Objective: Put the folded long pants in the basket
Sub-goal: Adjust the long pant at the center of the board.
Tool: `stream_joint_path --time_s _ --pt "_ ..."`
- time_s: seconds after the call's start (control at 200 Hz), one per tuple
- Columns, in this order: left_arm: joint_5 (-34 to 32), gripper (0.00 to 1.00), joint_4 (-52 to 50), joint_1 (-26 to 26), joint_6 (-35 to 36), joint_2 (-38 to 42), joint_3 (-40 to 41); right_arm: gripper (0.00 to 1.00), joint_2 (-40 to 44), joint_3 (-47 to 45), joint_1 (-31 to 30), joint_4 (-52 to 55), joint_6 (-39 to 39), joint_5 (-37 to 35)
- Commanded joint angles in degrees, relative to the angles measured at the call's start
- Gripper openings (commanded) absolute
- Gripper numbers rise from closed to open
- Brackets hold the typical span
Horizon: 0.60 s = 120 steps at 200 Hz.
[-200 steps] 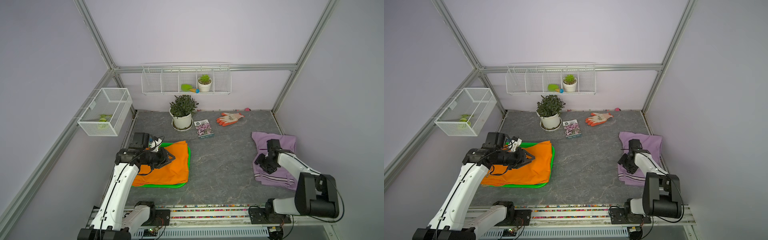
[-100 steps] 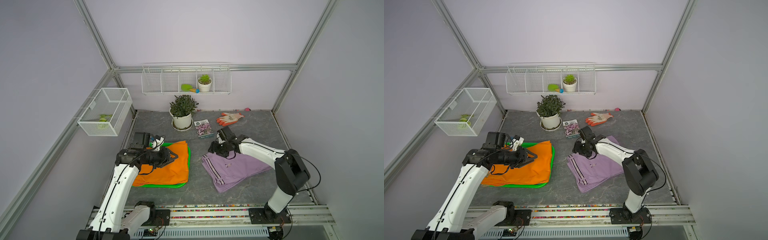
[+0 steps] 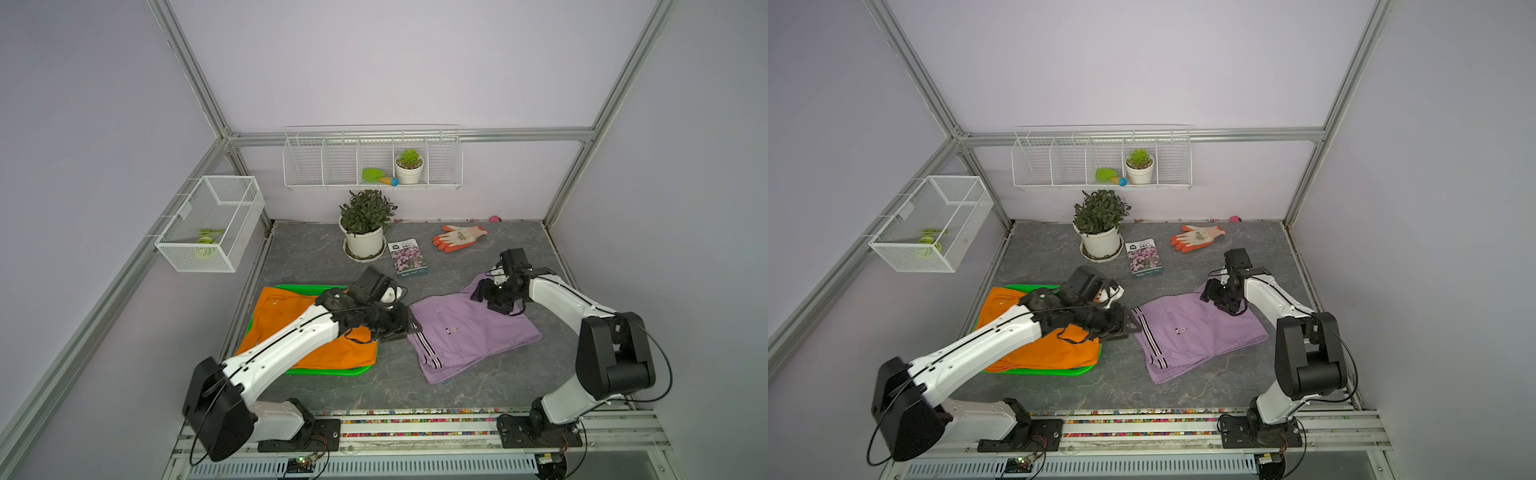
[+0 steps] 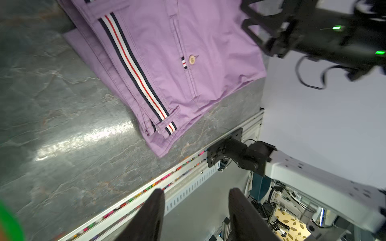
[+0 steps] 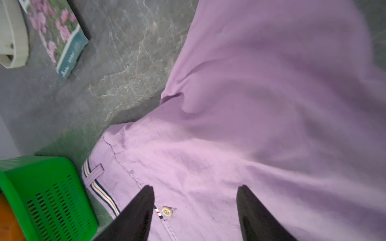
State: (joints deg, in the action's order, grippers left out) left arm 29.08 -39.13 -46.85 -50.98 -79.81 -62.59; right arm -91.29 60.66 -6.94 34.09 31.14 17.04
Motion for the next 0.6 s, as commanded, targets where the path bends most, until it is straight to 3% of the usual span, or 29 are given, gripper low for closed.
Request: stream_joint_path --time_s 0.0,0.25,0.595 --pt "-7.81 0.57 5.89 -2.43 -7.35 -4.82 -0.41 0.69 2.75 -0.67 1.91 0.32 -1.49 1.14" --pt "-10.59 0.61 17.75 -3.25 -16.13 -9.60 7.38 0.70 3.57 -0.64 2.08 -0.66 -0.83 2.12" --pt "-11.11 0.60 17.12 -4.39 -15.25 -19.32 5.37 0.70 4.51 1.45 2.11 0.55 -0.98 1.82"
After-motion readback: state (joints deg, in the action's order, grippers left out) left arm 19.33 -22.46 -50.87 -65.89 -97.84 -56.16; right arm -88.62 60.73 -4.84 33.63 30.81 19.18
